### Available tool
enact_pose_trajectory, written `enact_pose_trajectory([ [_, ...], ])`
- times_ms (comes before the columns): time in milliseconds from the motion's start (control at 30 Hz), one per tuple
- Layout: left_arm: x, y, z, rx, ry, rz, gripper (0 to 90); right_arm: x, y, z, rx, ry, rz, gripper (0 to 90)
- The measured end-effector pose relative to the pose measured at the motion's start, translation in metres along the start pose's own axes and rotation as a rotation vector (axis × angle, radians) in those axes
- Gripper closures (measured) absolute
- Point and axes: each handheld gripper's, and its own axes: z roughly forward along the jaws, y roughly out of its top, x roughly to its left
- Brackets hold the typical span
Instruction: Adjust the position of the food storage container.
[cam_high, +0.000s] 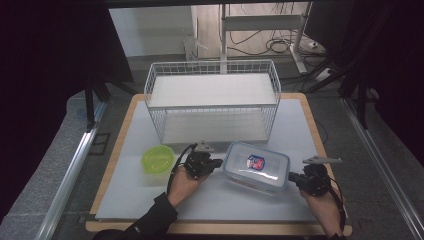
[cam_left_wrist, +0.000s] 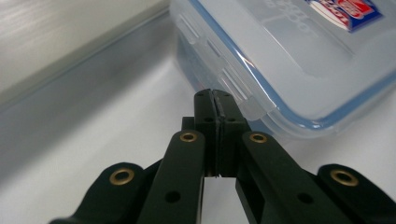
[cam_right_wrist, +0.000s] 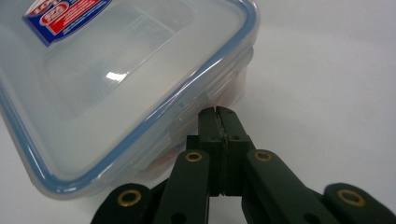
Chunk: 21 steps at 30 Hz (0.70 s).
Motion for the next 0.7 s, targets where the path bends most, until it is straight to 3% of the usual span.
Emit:
enact_pose_trajectory([
  [100, 0.002, -0.006, -0.006, -0.003, -0.008, -0.022, 90.0, -0.001, 0.008, 0.009, -0.003, 0.011, -0.012, 89.7],
  [233, 0.001, -0.015, -0.01, 0.032, 0.026, -0.003, 90.0, 0.004, 0.017, 0.02, -0.002, 0.04, -0.035, 89.7],
  [300, 0.002, -0.018, -0.015, 0.034, 0.026, -0.012, 89.9, 0.009, 0.021, 0.024, -0.001, 0.018, -0.067, 89.8],
  [367, 0.003, -0.018, -0.019, 0.022, 0.073, -0.013, 89.6, 0.011, 0.024, 0.028, 0.002, 0.037, -0.067, 89.7],
  [500, 0.014, -0.019, -0.019, 0.0, 0.134, -0.056, 88.0, 0.018, 0.031, 0.037, 0.007, 0.046, -0.097, 89.7],
  [600, 0.019, -0.019, -0.02, -0.012, 0.158, -0.074, 87.6, 0.023, 0.036, 0.042, 0.006, 0.039, -0.115, 89.7],
  [700, 0.018, -0.021, -0.023, -0.01, 0.15, -0.083, 89.2, 0.025, 0.038, 0.045, 0.005, 0.041, -0.117, 89.8],
])
